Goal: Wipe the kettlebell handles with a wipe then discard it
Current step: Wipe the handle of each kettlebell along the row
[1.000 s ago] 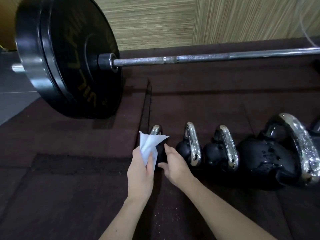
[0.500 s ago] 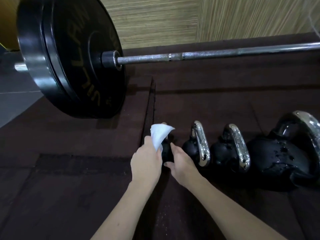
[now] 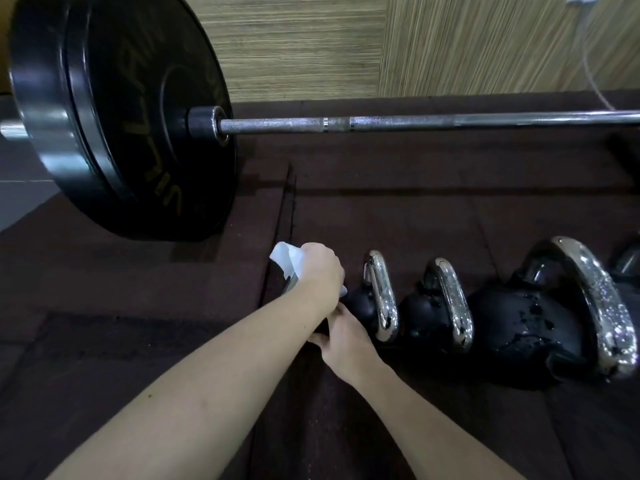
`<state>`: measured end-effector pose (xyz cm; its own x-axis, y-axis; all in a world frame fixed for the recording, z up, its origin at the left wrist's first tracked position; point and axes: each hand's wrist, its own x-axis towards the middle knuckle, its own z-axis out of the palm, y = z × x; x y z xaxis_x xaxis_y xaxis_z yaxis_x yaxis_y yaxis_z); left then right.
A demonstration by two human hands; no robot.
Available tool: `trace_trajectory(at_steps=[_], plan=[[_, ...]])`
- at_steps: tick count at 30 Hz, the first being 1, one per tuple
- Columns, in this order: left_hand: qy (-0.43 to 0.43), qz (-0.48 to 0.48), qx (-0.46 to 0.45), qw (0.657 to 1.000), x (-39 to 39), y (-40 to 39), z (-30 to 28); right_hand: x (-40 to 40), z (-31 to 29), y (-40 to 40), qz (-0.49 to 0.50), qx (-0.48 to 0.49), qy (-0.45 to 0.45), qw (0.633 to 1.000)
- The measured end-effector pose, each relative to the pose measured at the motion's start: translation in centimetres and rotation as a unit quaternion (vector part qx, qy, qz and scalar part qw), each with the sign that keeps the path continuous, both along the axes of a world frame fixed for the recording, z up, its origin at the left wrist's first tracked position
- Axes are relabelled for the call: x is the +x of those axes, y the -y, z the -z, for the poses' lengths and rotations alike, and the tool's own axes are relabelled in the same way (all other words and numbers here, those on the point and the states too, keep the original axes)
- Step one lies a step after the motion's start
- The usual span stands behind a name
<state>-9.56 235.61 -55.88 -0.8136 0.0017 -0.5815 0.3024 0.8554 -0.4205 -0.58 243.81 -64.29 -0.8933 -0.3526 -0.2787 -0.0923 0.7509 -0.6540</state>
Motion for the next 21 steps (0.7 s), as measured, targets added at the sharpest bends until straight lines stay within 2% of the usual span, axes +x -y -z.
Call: trace_trajectory(at_steps=[2,4,6,8,12,14,17,19,21], plan=[[-0.013,0.02,0.014,1.0,0.1,0.2,0.3,-0.1,0.2,0.0,0.004,-0.006,0.008,1.0],[-0.057,-0.035,0.084,0.994,0.9,0.8,-0.6,-0.1,0.4,0.0,0.004,-0.015,0.007,1.0],[-0.154,-0.089,0.187,0.966,2.7,2.3,-1.2,0.0,0.4,0.0,0.009,-0.029,0.015,0.999],[-0.28,-0.117,0.275,0.912,5.2,3.5,-0.4,0.0,0.3,0.0,0.013,-0.035,0.019,0.999],[-0.38,-0.226,0.393,0.806,9.8,3.7,1.5,0.1,0.2,-0.1,0.007,-0.033,0.02,0.999],[-0.405,-0.281,0.469,0.733,12.4,3.7,2.5,0.1,0.1,-0.1,0.003,-0.029,0.022,0.999],[-0.411,-0.388,0.569,0.597,15.4,3.0,4.0,0.1,-0.1,-0.1,0.004,-0.025,0.012,1.0],[-0.426,-0.435,0.584,0.537,15.7,2.1,4.8,0.2,-0.1,-0.1,0.005,-0.028,0.009,1.0],[-0.422,-0.468,0.598,0.495,15.9,1.4,6.0,0.1,-0.2,-0.2,0.007,-0.029,0.01,1.0]])
